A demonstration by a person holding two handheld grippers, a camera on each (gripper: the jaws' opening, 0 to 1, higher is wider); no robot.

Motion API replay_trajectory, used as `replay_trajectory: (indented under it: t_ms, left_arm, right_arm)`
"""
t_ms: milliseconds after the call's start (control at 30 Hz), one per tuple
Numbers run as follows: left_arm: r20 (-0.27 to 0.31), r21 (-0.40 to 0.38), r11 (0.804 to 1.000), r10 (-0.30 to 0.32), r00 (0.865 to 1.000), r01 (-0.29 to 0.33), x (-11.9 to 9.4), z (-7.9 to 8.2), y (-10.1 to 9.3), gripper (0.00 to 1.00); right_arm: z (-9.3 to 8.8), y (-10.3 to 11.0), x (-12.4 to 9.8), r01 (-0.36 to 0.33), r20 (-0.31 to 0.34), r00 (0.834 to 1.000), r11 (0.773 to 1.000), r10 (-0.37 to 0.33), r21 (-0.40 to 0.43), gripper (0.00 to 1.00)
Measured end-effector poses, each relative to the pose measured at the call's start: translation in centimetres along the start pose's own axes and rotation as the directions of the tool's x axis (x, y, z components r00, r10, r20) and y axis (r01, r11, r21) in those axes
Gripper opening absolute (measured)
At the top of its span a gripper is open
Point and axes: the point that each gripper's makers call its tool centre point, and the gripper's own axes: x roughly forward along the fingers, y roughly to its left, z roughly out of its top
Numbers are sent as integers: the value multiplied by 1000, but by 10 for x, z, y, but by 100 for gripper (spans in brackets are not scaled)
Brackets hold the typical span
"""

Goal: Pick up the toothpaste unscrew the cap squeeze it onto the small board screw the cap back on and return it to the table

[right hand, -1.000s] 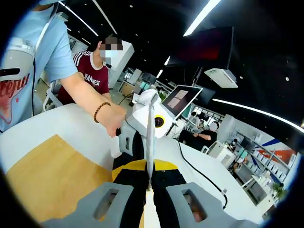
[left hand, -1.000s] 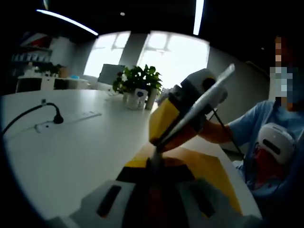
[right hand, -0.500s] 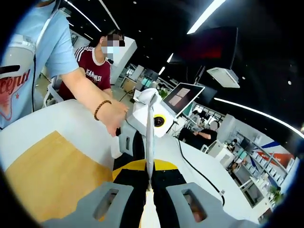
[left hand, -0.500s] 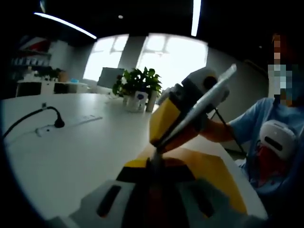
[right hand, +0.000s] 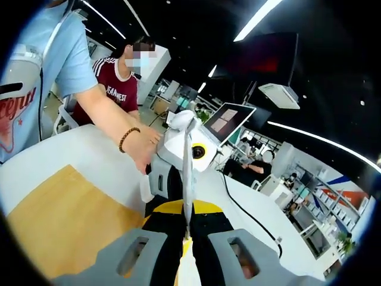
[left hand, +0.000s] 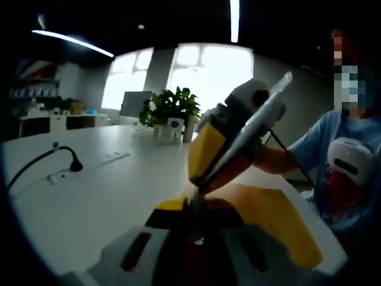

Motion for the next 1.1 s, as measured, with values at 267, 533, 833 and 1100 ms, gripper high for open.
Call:
replay_trajectory:
  t_ms: [267, 533, 833, 1100]
  left_arm:
    - [3, 145, 989, -17, 1000, 16, -3, 0, -5, 7]
    - [-54, 264, 965, 28, 998, -13, -9, -1, -1, 7]
    - [-58, 362, 927, 127, 990, -98, -13, 16, 1, 9]
    - [-65, 325, 944, 89, 994, -63, -4, 33, -31, 9]
  right_arm:
    - [5, 7, 1, -36, -1, 999, 999, 36, 9, 0]
    - [7, 11, -1, -49, 26, 999, 997, 47, 62, 0]
    - [23, 9, -12, -30, 105, 994, 992, 17, 126, 1]
    - [48, 15, -43, -46, 167, 986, 975, 9, 219, 1]
